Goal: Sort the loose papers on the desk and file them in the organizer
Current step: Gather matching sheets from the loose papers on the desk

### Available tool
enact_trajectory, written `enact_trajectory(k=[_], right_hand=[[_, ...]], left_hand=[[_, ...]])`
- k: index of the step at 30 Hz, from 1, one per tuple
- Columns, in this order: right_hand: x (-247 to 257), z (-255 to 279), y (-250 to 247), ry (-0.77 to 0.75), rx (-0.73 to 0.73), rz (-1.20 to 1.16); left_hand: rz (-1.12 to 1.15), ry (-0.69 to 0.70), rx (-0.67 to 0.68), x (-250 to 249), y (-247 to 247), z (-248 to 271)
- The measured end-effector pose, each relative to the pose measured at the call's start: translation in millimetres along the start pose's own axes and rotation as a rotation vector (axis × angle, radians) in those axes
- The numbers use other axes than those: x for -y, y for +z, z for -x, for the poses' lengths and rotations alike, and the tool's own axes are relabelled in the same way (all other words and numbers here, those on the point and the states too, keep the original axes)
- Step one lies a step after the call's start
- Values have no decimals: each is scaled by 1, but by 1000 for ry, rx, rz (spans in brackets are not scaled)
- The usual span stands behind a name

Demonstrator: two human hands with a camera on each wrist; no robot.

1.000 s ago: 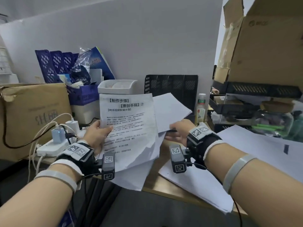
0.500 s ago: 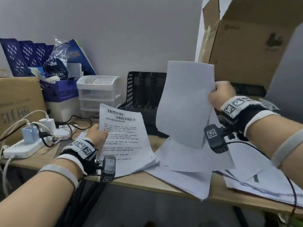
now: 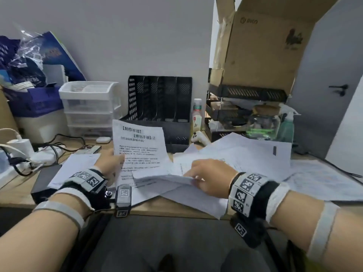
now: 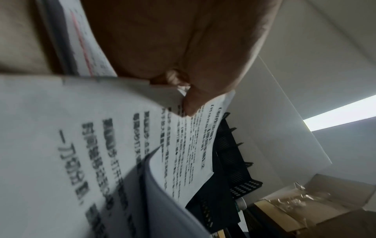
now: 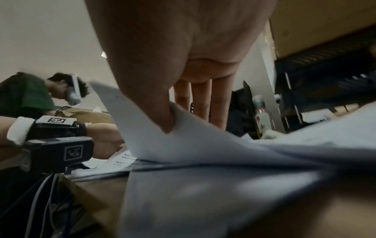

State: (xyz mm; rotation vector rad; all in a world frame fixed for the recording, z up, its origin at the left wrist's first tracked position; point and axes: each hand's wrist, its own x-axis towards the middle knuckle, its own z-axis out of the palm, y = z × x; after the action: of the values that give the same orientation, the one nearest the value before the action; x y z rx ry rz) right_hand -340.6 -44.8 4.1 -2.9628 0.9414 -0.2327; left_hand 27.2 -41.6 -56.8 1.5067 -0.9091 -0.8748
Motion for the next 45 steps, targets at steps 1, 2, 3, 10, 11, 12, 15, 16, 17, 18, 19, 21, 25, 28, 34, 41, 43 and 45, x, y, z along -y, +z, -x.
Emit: enact_trajectory(k=[1,2,3,10,11,12,15,16,17,18,19,21,25,28,34,41,43,45], right_hand=[[1,5,8,21,45,-27],[1,8,13,29,92,-37],[0,10,17,25,134,-47],[-15,21,21,81,330,-187],[-19,21,22,102,314,-203],[-22,22,23,128,299,-213],[-24,24,20,87,247,-200],[-22,23,21,53,221,-190],[-18,23,21,37,198,-178],[-16,21,23,44,170,-164],[-14,19,24,56,130,-163],[-13,13,24,77,45,-178],[-9,-10,-13,64,-236,90],[6,-36,-60,150,-364,-2],[66,-99,-91,237,-299,-119],[137,-159,-24,186,-63,-294],[145,-167,-10,150,-37,-355],[151,-173,-1,93,29,-376]], left_hand=[[1,-18,9,0,-1,3],[12,-46,37,1,-2,7],[22,-75,72,-1,-1,13],[-29,-115,156,4,6,37],[-19,-113,156,4,6,38],[1,-118,154,5,5,40],[58,-133,127,2,9,47],[80,-136,122,0,9,49],[102,-135,118,-1,10,51],[123,-136,114,-2,10,52],[148,-135,115,-3,10,54],[195,-142,104,-4,12,57],[263,-94,47,-14,10,64],[361,-60,-49,-23,4,67],[401,12,-71,-37,1,86],[356,2,-46,-22,-7,99],[324,1,-41,-18,-10,99],[301,-1,-23,-15,-13,97]])
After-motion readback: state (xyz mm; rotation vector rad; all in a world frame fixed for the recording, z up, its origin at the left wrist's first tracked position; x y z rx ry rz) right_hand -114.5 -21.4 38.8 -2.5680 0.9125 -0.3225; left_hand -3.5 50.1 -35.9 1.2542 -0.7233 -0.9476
